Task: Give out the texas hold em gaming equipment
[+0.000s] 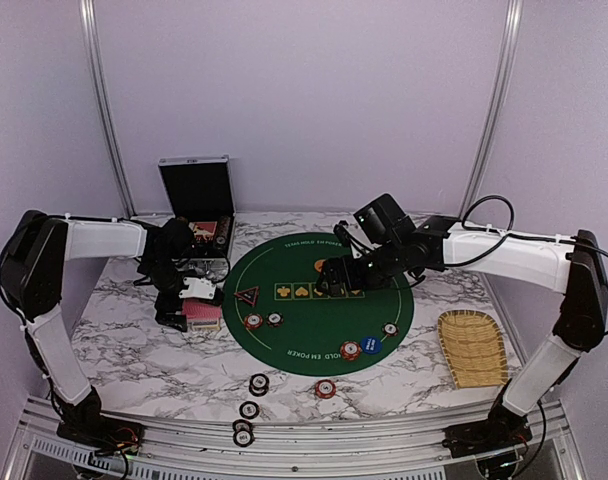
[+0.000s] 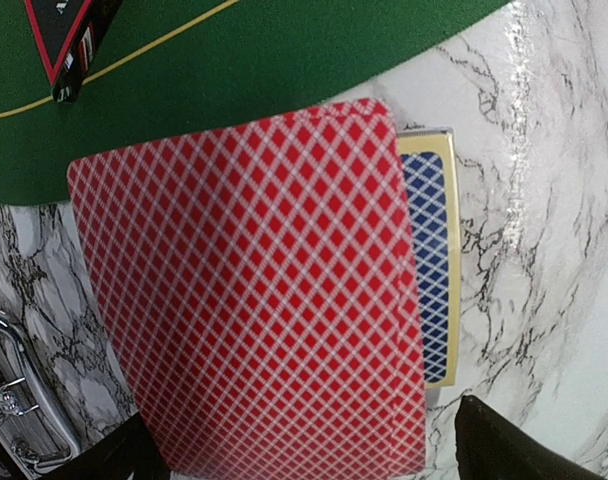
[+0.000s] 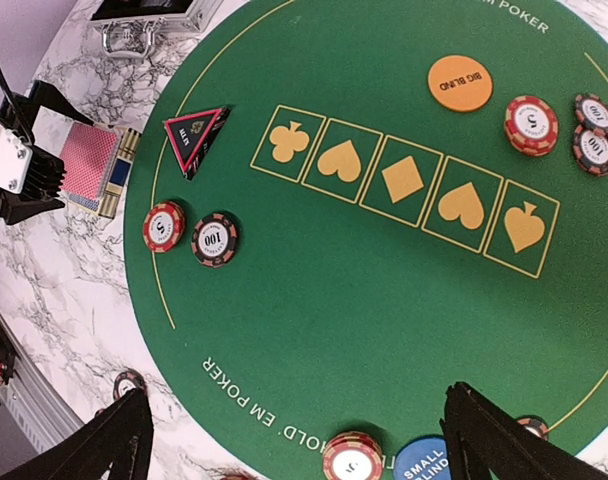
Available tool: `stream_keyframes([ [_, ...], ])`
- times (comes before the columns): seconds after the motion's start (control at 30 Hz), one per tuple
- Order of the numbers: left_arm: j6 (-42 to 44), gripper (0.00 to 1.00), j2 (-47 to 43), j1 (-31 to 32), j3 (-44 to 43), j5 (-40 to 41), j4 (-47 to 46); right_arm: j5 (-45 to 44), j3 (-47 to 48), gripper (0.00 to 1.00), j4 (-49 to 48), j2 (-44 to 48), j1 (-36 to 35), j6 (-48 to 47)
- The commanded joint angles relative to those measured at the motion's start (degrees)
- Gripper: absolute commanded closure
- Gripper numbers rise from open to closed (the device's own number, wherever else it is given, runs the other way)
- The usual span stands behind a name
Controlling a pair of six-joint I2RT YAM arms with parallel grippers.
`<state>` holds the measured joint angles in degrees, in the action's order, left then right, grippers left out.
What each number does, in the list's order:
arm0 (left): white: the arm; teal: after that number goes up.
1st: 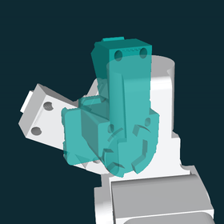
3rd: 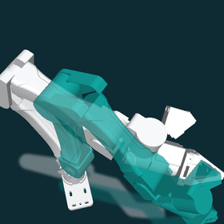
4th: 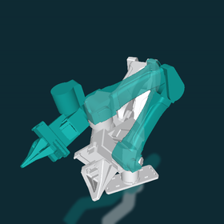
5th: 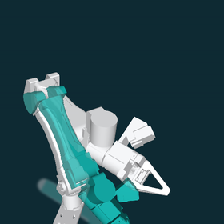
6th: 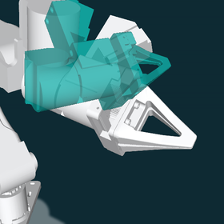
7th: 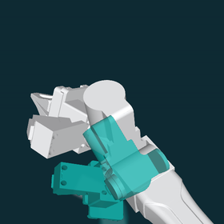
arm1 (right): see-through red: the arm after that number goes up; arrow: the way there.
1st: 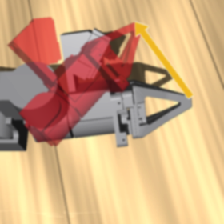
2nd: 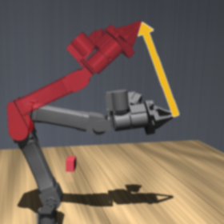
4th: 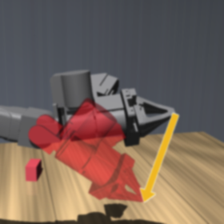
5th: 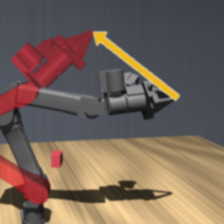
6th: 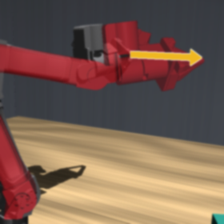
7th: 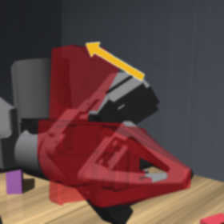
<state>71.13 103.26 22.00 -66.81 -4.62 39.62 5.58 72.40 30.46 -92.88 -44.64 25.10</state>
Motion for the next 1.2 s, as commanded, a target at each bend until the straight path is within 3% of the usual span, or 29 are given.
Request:
stream_keyframes([
  [0.0,0.0,0.01,0.5,-0.3,-0.2,-0.5,0.0,0.4,-0.1,0.01,-1.1,0.6,-0.6,0.4],
  [1.17,-2.1,0.01,-1.1,-0.1,3.8,0.8,-7.1,1.8,-1.7,0.02,-3.6,0.1,-0.6,1.3],
])
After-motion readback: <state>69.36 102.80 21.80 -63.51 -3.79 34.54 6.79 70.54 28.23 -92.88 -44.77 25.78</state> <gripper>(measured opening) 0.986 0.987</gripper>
